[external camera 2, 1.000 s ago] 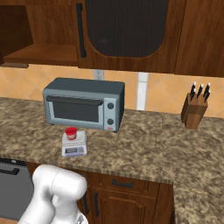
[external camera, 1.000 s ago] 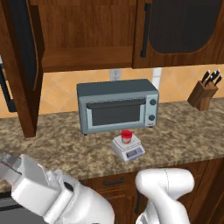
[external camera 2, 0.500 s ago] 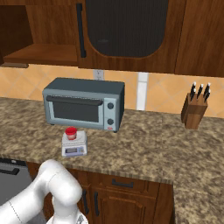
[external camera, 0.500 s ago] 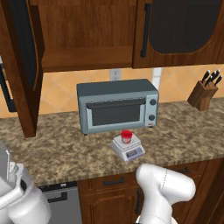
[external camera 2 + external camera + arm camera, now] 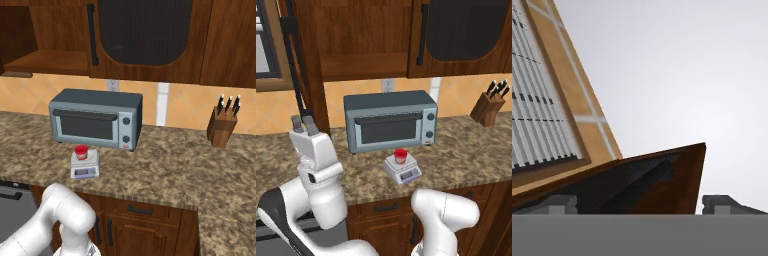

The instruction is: Pick the jam and place it on the digital scale for weighing, and close the cabinet.

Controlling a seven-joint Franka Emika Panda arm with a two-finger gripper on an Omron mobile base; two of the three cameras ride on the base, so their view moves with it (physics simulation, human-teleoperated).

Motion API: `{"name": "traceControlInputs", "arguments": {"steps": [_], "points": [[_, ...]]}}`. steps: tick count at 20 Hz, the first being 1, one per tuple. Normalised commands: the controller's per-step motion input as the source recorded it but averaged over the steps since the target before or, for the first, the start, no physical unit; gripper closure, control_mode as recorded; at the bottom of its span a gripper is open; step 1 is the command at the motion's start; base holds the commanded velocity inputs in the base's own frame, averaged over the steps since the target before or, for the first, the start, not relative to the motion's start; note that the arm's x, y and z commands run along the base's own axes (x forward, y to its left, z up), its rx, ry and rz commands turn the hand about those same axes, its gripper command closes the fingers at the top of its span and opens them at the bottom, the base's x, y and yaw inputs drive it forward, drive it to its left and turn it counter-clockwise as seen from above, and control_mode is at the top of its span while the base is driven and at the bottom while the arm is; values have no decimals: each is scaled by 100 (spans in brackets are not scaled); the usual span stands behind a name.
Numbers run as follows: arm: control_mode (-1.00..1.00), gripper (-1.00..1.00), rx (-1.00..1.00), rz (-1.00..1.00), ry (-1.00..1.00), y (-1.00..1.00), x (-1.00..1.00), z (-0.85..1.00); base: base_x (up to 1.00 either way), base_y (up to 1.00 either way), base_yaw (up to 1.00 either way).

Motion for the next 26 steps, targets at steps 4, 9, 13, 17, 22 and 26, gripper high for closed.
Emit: {"name": "traceControlInputs", "arguments": {"steps": [4,9,13,17,22,26], "points": [[-100,-100,51,2,13,-14,4,-1,0,0,0],[-100,-100,39,0,23,-7,70,0,0,0,0],[-100,-100,29,-4,26,0,83,-1,0,0,0],[-100,-100,26,-9,25,0,84,-3,0,0,0],[-100,-100,26,-11,28,0,88,0,0,0,0],[-100,-100,30,-9,30,0,94,0,0,0,0]]}}
